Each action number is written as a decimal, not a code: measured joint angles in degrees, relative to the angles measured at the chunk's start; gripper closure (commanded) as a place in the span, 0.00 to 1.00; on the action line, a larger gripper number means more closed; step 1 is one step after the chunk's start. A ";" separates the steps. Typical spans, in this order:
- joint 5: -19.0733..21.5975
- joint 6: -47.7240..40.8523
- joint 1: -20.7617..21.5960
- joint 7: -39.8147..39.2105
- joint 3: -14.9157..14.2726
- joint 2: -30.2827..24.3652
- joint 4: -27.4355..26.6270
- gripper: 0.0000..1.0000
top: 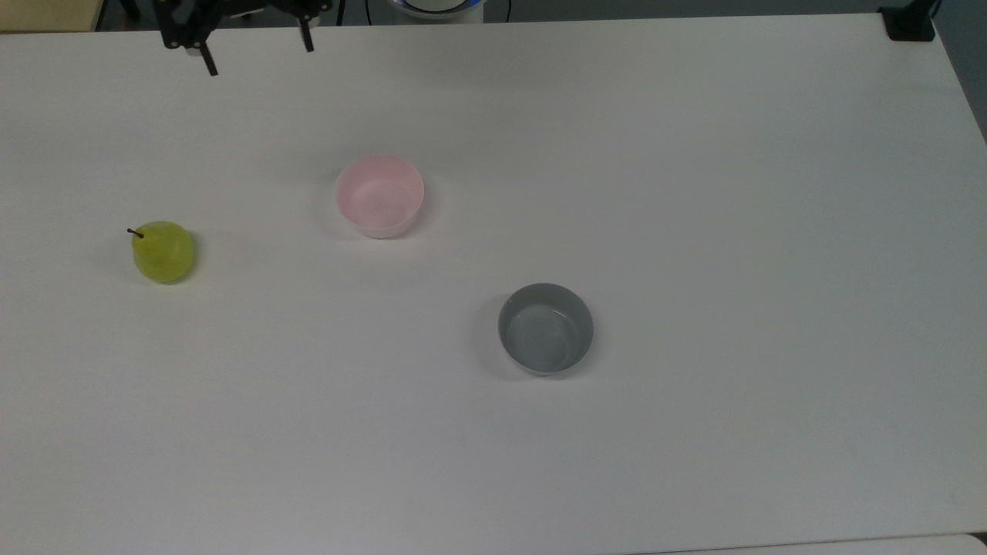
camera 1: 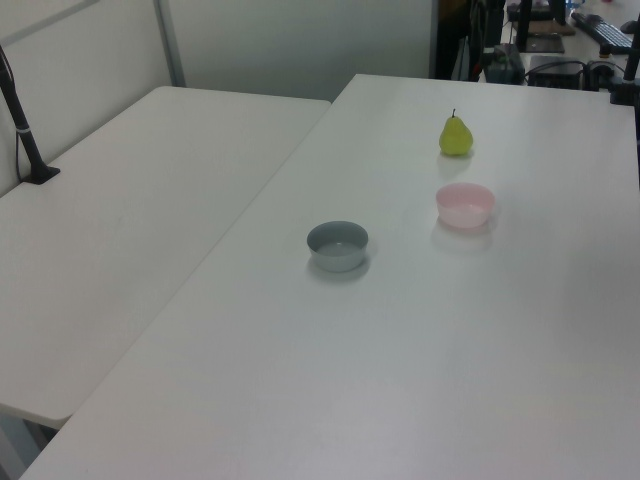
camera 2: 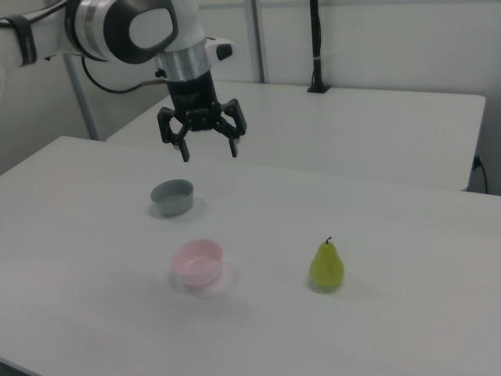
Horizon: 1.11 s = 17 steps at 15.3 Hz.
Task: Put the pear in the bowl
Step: 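Move the open gripper over the yellow-green pear and lower it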
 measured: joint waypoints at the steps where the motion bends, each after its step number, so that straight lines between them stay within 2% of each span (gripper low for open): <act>1: -0.39 0.77 -0.50 -0.27 0.00 0.45 -0.01 0.00; 12: -0.77 12.08 -5.78 -1.11 -0.18 8.00 -0.12 0.05; 15: -0.77 14.37 -7.59 -1.11 -0.25 9.72 -0.14 0.04; 17: -0.77 15.50 -8.75 -1.10 -0.27 11.16 -0.17 0.00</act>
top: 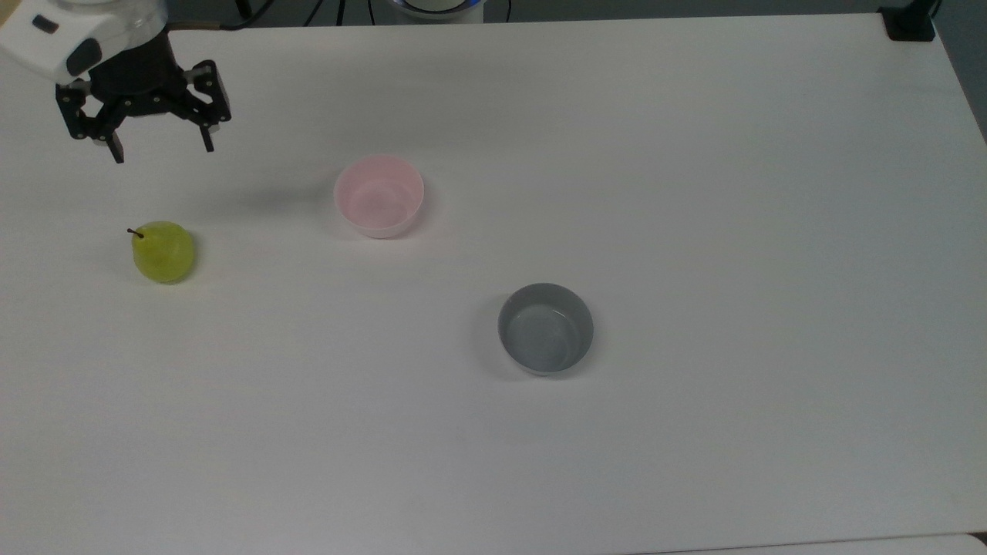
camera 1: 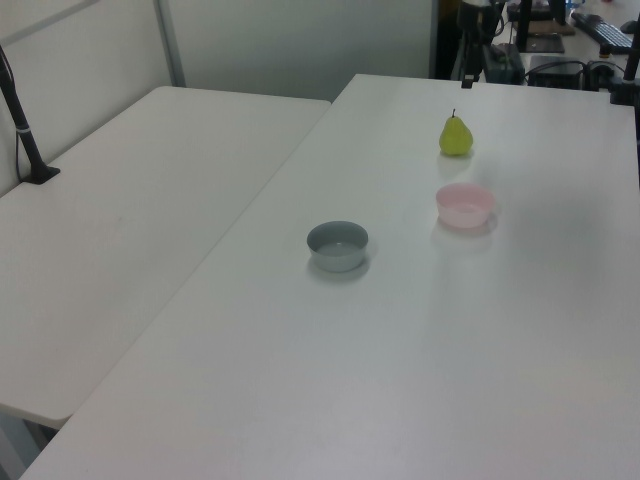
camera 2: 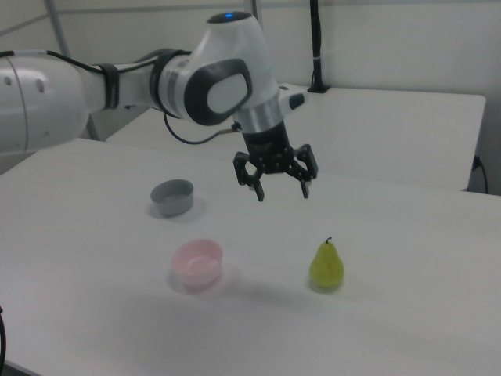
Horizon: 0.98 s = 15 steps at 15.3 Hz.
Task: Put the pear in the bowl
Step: 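Move the open gripper over the yellow-green pear and lower it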
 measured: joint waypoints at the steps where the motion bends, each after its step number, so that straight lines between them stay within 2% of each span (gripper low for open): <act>1: 0.05 0.67 -0.64 0.01 -0.01 0.80 0.00 0.00; 6: 0.66 3.08 -2.75 0.02 -0.03 4.51 0.16 0.00; 15: 1.64 10.60 -2.85 0.21 -0.02 11.29 0.24 0.00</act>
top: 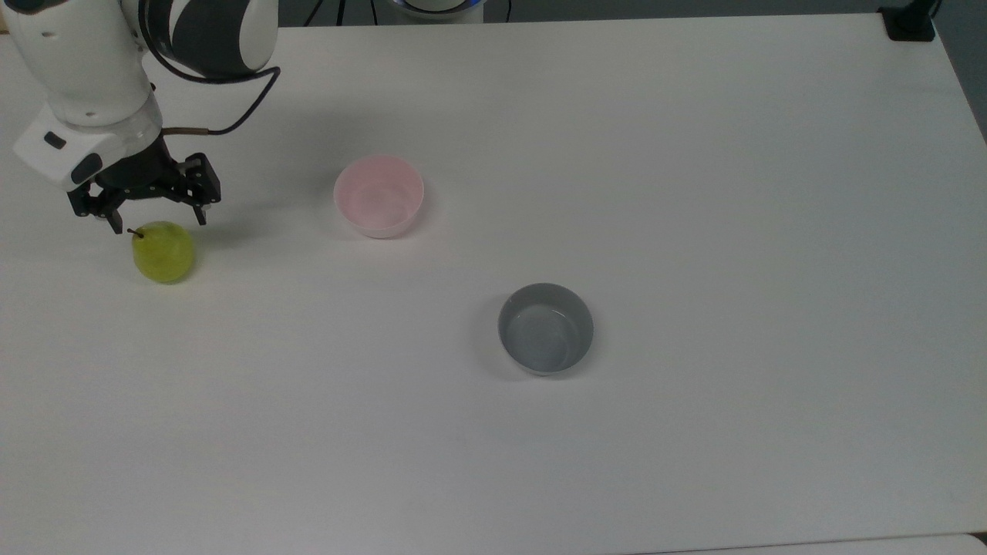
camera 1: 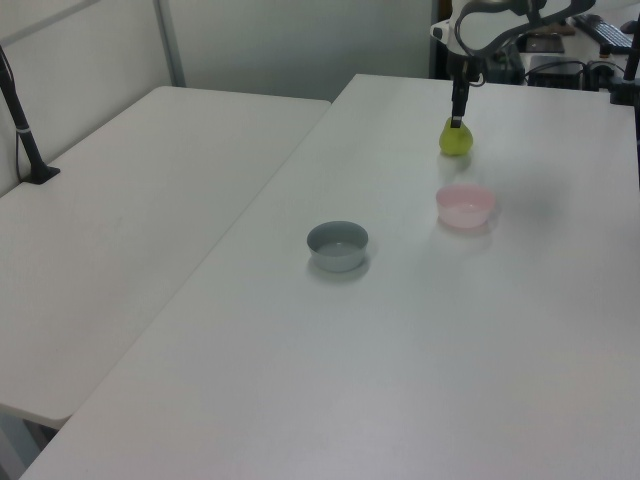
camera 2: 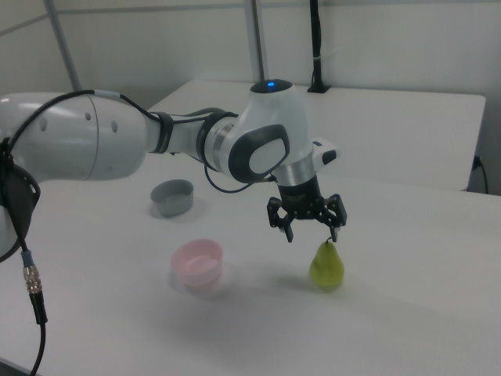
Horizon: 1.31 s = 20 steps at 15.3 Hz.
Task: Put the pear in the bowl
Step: 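Move the open gripper over the yellow-green pear and lower it, then close the gripper around the pear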
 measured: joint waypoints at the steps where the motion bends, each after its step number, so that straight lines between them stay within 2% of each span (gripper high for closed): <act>1: 0.00 0.43 -0.11 0.00 0.00 0.47 0.01 0.00; 12: -0.06 4.73 -1.41 -0.01 -0.01 3.54 0.05 0.00; 17: -0.06 5.32 -1.46 -0.01 -0.01 4.25 0.05 0.08; 20: -0.10 5.32 -1.48 -0.01 -0.01 4.46 0.01 0.18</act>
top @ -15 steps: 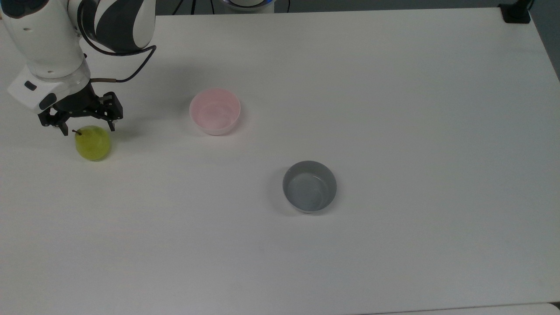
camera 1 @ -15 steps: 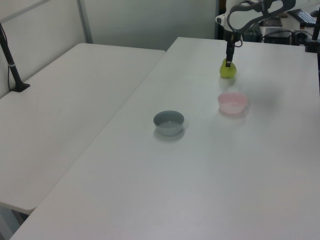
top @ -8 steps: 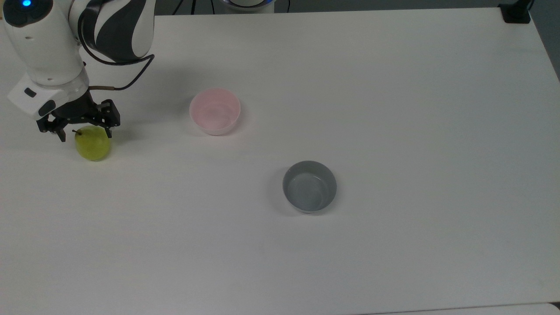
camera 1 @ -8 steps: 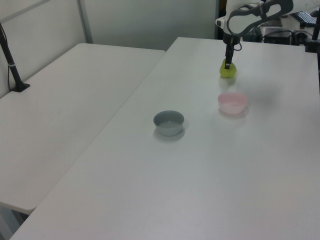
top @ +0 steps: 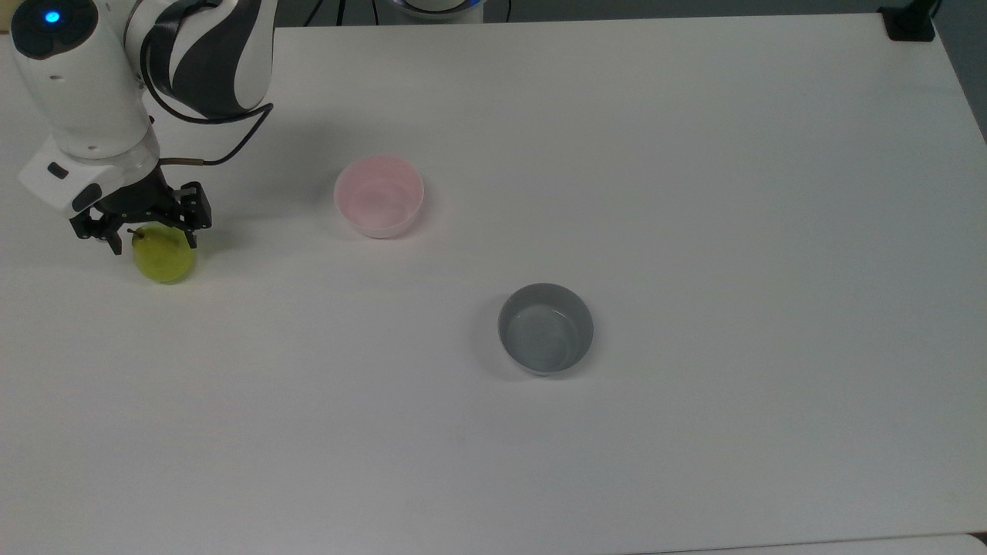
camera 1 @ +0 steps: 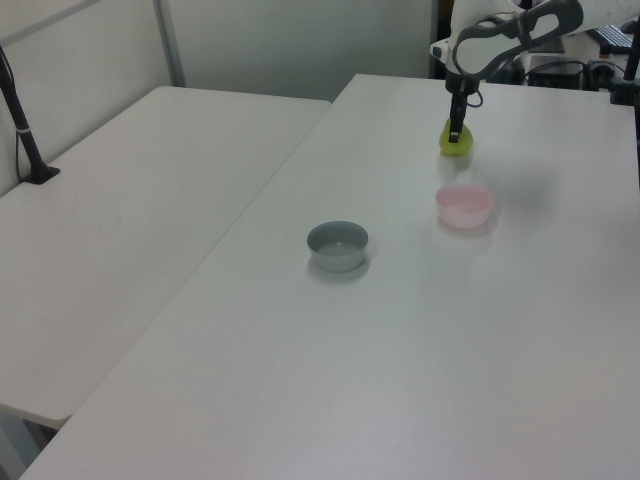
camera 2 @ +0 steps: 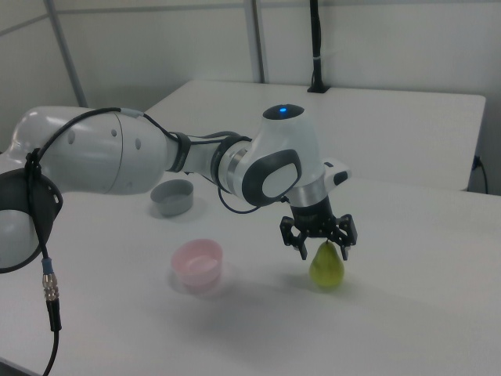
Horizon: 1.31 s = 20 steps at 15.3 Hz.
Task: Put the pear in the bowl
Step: 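Close the gripper around the pear, then lift the pear up off the table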
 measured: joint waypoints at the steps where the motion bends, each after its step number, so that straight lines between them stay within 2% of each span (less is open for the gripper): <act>1: -0.02 0.00 -0.01 0.00 0.00 0.10 -0.04 0.25; 2: -0.06 0.00 -0.01 0.00 0.00 0.20 -0.07 0.33; 3: -0.19 0.00 -0.02 0.00 0.00 0.30 -0.09 0.46; 4: -0.28 0.00 -0.03 0.00 0.00 0.40 -0.11 0.68; 7: -0.37 0.00 -0.05 0.00 -0.02 0.35 -0.06 0.82; 9: -0.37 0.00 -0.06 0.00 -0.02 0.35 -0.05 0.85; 20: -0.37 -3.87 -0.26 0.00 -0.11 -1.12 0.21 0.84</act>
